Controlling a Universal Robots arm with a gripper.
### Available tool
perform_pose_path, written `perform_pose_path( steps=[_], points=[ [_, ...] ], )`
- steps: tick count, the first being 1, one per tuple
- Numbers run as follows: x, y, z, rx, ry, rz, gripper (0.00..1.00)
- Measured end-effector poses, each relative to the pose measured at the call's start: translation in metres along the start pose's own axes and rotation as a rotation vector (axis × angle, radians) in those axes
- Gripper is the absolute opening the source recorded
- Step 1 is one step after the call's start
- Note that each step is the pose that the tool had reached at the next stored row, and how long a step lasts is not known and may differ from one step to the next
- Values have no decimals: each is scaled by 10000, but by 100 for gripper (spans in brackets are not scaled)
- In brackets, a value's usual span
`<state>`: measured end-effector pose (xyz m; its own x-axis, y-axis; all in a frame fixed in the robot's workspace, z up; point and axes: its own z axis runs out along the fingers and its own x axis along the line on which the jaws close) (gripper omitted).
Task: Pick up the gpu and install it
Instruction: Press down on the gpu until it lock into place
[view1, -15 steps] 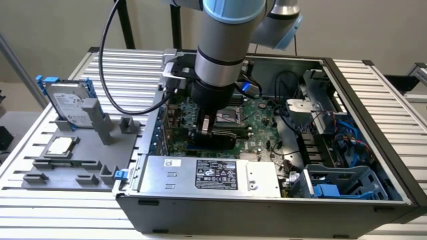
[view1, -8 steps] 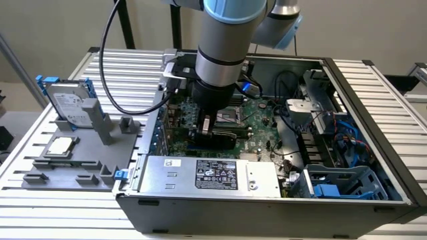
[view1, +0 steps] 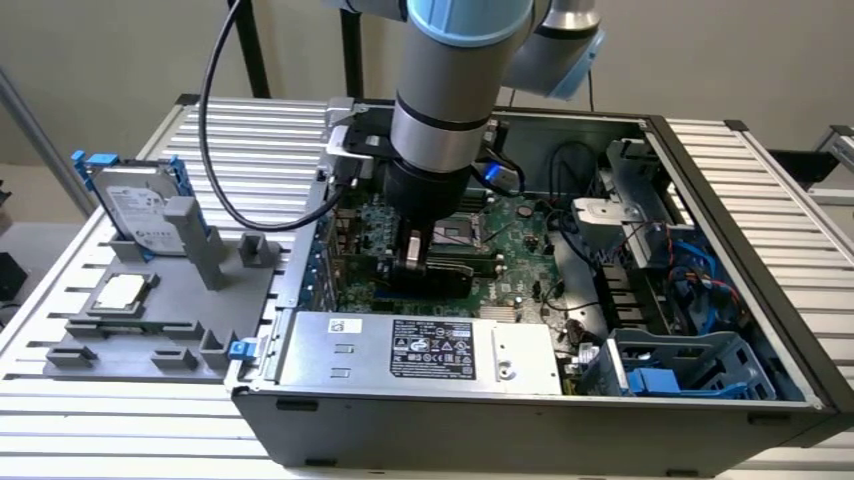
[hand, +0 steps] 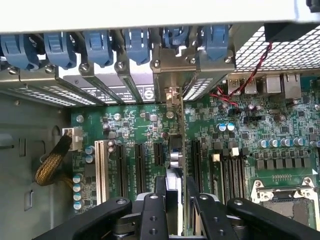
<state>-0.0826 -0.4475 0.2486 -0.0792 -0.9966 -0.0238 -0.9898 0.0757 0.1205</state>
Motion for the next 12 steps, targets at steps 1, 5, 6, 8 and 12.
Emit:
perform_pose_path(
  steps=[1,5,6,8,12],
  points=[
    [-2,1,-3,1,2,-29,0],
    [-12,6,-38,7,-4,-132,0],
    [-12,15,-54,6,12,-147,0],
    [-11,25,-28,2,18,-153,0],
    [-18,22,8,1,21,-186,0]
  ],
)
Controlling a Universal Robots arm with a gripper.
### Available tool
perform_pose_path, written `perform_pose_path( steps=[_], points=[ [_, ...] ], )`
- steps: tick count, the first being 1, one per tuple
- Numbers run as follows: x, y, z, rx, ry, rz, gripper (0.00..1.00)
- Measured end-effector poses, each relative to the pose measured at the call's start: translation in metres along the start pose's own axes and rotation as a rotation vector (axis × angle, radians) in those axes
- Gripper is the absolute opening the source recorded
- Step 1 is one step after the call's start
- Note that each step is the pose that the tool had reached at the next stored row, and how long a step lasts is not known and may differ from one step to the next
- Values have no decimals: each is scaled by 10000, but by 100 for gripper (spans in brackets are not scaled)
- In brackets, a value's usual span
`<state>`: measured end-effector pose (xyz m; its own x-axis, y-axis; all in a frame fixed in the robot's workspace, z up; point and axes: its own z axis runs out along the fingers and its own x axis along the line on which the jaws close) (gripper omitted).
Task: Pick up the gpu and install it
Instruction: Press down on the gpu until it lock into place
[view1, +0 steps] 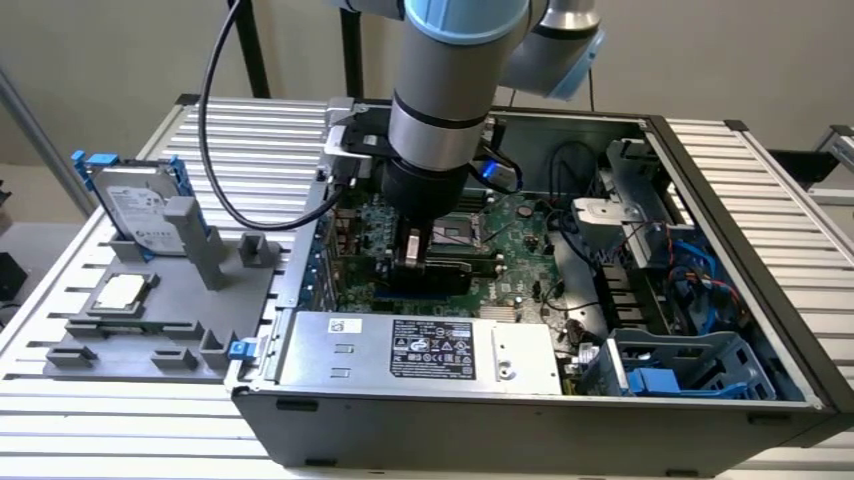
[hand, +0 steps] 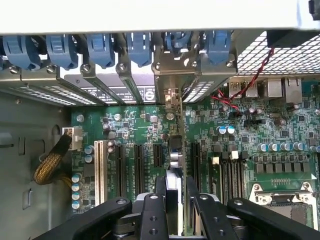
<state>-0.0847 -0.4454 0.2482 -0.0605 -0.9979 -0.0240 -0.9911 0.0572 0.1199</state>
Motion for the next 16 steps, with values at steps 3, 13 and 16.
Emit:
perform_pose_path(
  steps=[3,13,16],
  points=[
    [-1,0,5,-2,6,-4,0],
    [-3,-4,29,-13,32,-1,0],
    [-3,-5,35,-9,21,-2,0]
  ],
)
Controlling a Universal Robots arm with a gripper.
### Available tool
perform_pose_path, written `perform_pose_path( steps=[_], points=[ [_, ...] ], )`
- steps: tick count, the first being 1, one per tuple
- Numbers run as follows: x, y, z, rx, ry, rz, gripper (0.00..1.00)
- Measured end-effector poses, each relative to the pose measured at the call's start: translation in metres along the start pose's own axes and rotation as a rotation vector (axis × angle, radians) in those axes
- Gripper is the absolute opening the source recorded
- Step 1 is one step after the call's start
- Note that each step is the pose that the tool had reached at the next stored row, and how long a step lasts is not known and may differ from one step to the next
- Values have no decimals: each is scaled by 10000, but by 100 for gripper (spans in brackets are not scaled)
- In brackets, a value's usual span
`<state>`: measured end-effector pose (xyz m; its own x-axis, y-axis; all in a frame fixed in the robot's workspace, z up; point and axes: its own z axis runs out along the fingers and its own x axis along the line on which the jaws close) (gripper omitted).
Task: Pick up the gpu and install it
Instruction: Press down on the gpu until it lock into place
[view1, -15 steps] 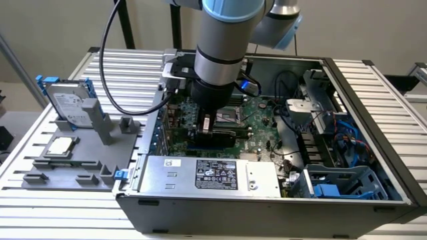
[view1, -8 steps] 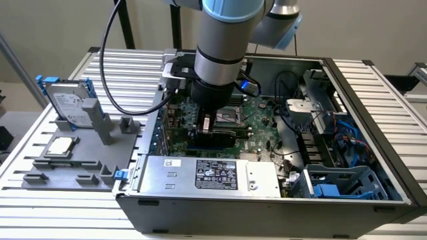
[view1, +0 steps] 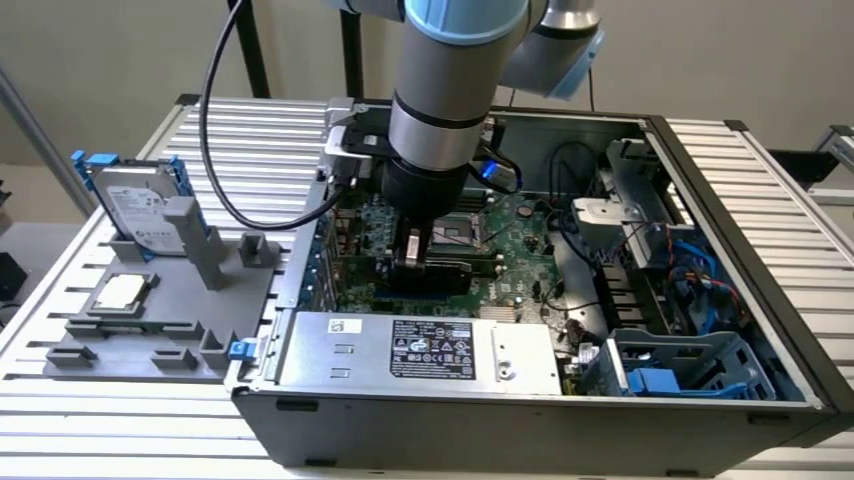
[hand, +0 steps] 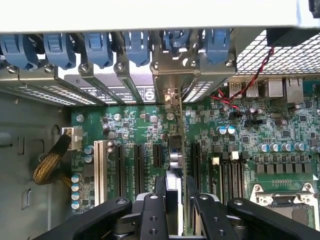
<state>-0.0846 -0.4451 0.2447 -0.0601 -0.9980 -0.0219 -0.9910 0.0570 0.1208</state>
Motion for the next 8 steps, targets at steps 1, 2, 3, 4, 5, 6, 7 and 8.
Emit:
perform_pose_path(
  steps=[1,2,3,4,5,6,7,8],
  points=[
    [-1,0,-4,-2,4,0,0],
    [-2,0,-6,-1,1,1,0],
    [0,1,-9,2,-4,0,0],
    [1,2,-11,5,-12,-1,0],
    [1,2,-14,9,-21,-2,0],
    [-1,3,-22,8,-19,-2,0],
    [-1,3,-26,11,-24,-3,0],
    [-1,4,-33,13,-30,-4,0]
  ],
)
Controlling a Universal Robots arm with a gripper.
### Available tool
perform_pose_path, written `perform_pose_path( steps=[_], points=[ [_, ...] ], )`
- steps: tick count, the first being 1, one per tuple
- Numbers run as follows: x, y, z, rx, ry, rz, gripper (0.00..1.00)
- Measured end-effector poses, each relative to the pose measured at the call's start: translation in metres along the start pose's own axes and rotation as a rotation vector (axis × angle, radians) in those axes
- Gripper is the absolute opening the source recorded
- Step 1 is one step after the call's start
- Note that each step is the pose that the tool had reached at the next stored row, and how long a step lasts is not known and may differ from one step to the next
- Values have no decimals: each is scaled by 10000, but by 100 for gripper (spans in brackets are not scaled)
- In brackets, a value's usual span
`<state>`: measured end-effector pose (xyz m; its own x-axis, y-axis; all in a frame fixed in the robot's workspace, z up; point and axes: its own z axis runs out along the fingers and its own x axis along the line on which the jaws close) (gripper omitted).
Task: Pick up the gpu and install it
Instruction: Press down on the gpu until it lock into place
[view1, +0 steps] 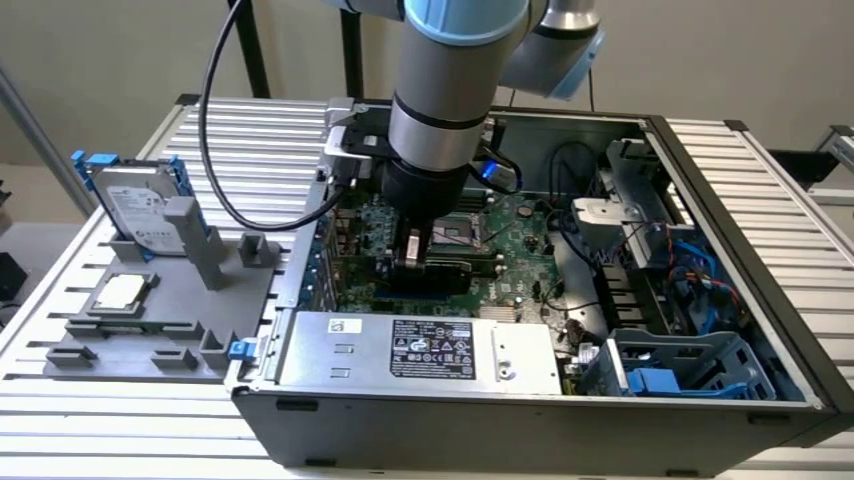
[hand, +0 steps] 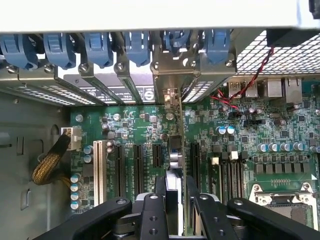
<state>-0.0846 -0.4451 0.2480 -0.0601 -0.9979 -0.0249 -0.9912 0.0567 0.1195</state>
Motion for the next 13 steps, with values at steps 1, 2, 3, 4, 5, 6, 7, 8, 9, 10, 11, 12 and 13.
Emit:
perform_pose_path(
  steps=[1,2,3,4,5,6,7,8,9,10,11,12,13],
  points=[
    [0,1,-9,1,-3,0,0],
    [0,3,-17,2,-4,0,0],
    [0,4,-29,1,-1,0,0],
    [0,5,-40,-3,8,1,0],
    [-1,5,-44,-2,3,0,0],
    [-1,6,-46,-3,4,2,0],
    [0,6,-47,-3,5,5,0],
    [0,6,-48,-4,7,12,0],
    [0,6,-49,-7,7,22,0],
    [0,6,-49,-9,7,31,0],
    [0,6,-48,-11,8,39,0],
    [1,6,-46,-12,7,45,0],
    [1,6,-44,-14,5,51,0]
  ],
)
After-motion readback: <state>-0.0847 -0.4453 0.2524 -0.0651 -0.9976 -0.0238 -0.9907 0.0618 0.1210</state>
